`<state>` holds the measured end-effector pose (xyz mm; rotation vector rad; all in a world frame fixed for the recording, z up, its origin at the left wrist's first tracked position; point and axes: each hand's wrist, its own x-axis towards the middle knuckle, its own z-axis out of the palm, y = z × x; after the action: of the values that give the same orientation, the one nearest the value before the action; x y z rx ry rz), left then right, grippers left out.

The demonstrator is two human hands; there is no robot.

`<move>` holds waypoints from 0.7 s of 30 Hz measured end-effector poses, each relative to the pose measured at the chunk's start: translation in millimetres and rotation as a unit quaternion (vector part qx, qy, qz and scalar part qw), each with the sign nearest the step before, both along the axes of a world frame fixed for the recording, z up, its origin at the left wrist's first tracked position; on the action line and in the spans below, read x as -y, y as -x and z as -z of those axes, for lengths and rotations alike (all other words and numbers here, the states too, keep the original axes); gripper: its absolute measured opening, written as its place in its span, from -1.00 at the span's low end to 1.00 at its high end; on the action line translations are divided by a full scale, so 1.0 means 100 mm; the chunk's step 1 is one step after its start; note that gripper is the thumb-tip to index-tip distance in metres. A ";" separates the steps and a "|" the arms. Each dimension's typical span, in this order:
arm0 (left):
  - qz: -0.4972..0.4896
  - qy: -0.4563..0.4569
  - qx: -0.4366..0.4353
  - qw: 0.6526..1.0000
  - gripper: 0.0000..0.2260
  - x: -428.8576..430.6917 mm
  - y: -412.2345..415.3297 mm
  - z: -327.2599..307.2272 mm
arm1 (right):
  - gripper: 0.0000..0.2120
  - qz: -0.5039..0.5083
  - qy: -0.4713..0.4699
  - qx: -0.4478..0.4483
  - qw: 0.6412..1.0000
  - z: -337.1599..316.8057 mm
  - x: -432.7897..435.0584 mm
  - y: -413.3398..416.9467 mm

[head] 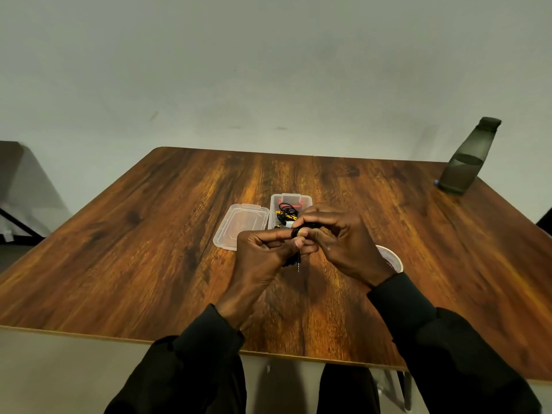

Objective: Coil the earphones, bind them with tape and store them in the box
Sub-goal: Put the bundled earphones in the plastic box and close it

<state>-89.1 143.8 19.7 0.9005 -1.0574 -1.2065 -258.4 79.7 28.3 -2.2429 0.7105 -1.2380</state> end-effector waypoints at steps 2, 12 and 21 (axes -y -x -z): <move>0.049 -0.059 -0.039 0.996 -0.79 0.00 -0.03 -0.05 | -0.85 -0.024 -0.038 0.010 0.999 0.00 0.00 0.04; -0.005 -0.143 -0.127 0.981 -0.69 0.00 0.01 -0.05 | -0.85 -0.009 -0.040 0.021 0.999 0.11 0.05 -0.01; -0.145 -0.056 0.058 0.986 -0.69 0.03 -0.15 -0.08 | -0.85 0.033 -0.001 0.044 0.999 0.12 0.10 -0.05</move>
<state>-73.6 140.4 27.9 1.1811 -0.9189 -0.9846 -253.7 69.7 16.7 -2.1644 0.7568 -1.3567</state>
